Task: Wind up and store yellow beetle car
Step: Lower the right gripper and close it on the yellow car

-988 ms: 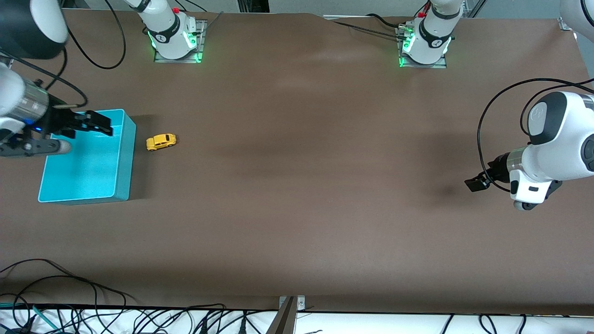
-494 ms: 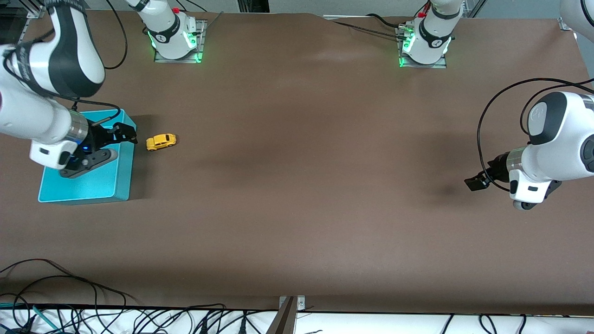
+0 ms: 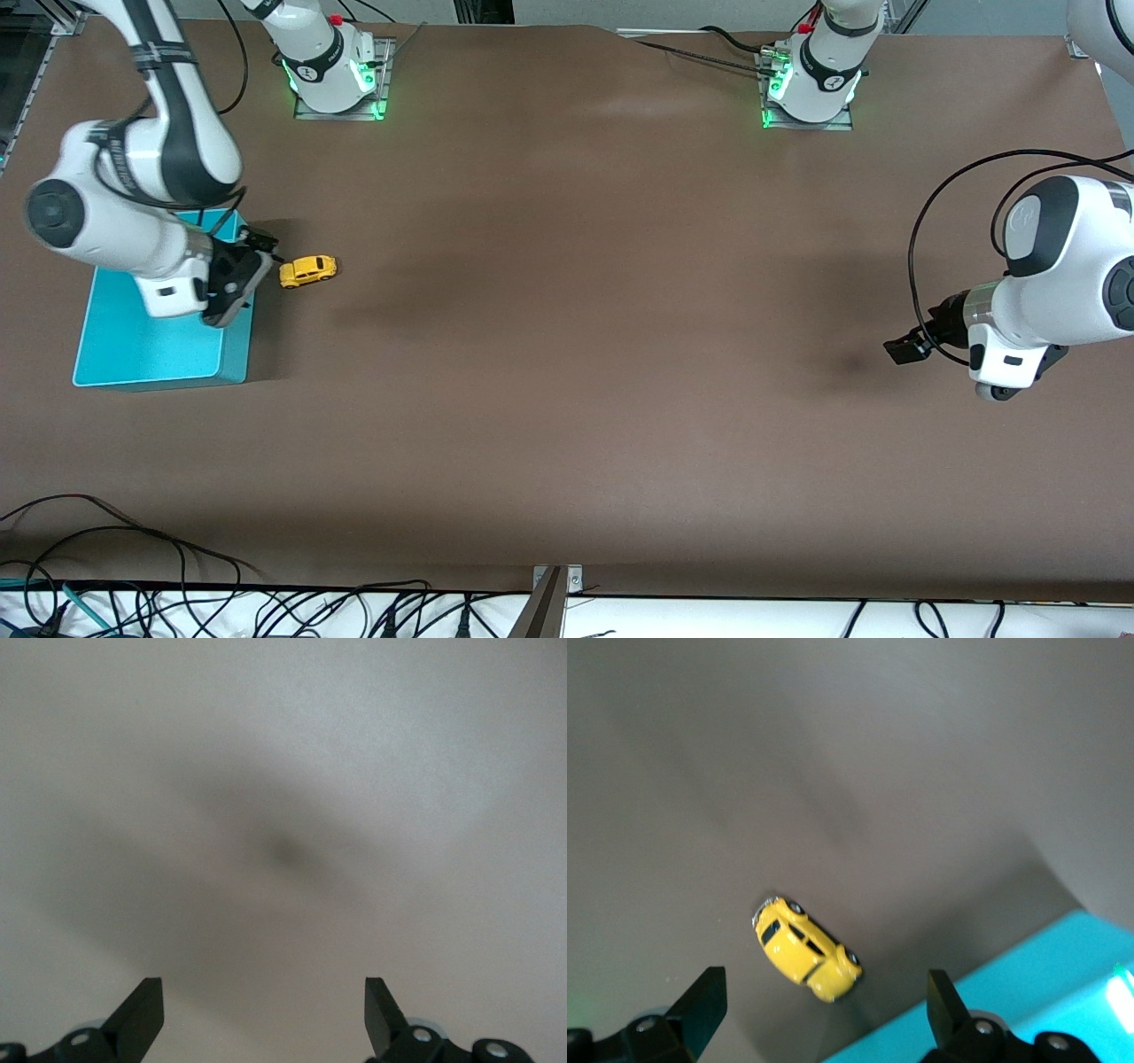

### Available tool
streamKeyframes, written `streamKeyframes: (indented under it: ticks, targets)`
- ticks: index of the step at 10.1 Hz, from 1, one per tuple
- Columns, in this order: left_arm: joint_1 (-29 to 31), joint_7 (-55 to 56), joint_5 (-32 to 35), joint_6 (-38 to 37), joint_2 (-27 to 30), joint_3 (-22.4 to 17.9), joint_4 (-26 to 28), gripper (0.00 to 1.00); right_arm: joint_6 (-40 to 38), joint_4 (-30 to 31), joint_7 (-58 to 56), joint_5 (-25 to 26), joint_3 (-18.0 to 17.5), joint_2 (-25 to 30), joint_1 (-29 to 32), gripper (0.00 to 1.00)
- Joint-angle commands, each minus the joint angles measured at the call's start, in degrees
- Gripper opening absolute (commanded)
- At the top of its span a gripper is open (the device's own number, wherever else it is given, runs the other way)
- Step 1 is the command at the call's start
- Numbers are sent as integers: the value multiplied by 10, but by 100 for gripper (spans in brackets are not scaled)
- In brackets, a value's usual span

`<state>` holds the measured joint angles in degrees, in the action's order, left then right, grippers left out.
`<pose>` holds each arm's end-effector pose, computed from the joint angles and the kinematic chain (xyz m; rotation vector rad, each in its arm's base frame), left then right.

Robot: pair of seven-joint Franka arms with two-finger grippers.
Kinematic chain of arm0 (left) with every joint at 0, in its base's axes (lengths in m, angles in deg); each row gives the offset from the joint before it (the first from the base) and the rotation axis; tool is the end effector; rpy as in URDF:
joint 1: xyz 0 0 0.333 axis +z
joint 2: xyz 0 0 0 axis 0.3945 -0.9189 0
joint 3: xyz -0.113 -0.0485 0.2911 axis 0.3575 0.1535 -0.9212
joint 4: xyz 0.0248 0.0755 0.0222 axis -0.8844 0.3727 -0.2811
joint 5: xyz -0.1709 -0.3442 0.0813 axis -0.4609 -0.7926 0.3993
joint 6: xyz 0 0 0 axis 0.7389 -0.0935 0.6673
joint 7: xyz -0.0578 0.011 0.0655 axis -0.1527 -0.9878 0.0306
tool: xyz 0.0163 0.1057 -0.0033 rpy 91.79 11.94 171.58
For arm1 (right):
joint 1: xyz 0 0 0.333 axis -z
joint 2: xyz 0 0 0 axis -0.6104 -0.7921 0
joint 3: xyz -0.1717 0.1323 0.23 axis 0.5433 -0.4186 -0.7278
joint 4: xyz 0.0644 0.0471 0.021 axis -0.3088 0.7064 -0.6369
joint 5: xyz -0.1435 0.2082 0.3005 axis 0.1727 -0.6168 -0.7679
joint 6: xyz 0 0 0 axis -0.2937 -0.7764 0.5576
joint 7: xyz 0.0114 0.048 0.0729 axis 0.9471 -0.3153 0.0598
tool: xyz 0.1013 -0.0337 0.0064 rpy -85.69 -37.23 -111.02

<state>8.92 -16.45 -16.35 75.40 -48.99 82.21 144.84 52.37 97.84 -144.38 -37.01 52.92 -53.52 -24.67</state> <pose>0.6376 0.0166 0.3664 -2.9477 -0.9753 0.3128 0.5478 0.0220 0.3162 -2.6225 -1.4890 0.1382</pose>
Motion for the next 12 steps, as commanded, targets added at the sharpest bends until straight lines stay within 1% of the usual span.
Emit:
streamKeyframes:
  ticks: [1, 4, 5, 7, 10, 12]
  targets:
    - [-3, -9, -13, -16, -2, -1, -10, 100, 60, 78, -52, 3, -41, 40, 30, 100]
    - [-5, -9, -12, -16, -2, -1, -10, 100, 134, 140, -153, 5, -62, 58, 65, 100]
    - [-5, -9, -12, -16, -2, -1, -10, 100, 161, 153, -197, 5, -66, 54, 83, 100]
    - [-8, -8, -12, -16, -3, -1, -10, 100, 210, 179, -264, 4, -66, 43, 94, 100]
    - [-9, -8, -12, -16, -4, -2, -10, 100, 297, 224, -300, 5, -67, 12, 100, 100]
    - [-9, -8, -11, -16, -4, -1, -10, 100, 348, 261, -304, 5, -77, 3, 100, 100]
